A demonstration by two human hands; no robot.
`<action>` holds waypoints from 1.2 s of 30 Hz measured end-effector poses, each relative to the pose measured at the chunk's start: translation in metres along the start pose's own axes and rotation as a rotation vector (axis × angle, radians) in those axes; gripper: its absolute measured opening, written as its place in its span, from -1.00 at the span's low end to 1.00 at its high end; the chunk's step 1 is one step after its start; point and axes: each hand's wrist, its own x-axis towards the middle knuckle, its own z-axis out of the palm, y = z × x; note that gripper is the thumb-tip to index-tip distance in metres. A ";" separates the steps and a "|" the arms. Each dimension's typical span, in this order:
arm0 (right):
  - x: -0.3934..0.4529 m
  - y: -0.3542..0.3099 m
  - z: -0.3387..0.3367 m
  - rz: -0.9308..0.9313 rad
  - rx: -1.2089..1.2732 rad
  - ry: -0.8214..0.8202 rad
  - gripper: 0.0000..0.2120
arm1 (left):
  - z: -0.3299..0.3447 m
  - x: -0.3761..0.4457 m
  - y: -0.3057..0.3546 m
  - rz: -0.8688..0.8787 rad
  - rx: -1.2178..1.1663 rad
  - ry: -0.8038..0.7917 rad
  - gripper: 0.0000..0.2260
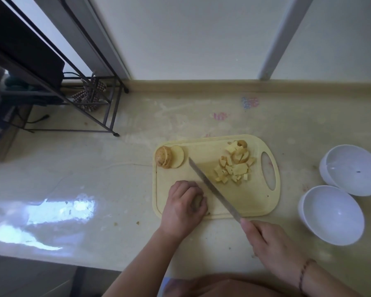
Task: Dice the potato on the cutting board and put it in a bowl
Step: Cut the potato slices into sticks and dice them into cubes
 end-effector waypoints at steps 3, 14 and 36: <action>0.004 0.011 -0.014 0.060 0.108 -0.005 -0.28 | -0.001 0.001 0.001 -0.005 0.017 -0.005 -0.85; -0.004 0.007 -0.032 0.040 0.082 0.035 -0.27 | 0.000 0.037 0.010 -0.026 0.117 -0.181 -0.75; -0.007 0.007 -0.051 -0.187 -0.749 0.218 0.07 | -0.009 0.089 0.044 0.191 0.164 -0.408 -0.79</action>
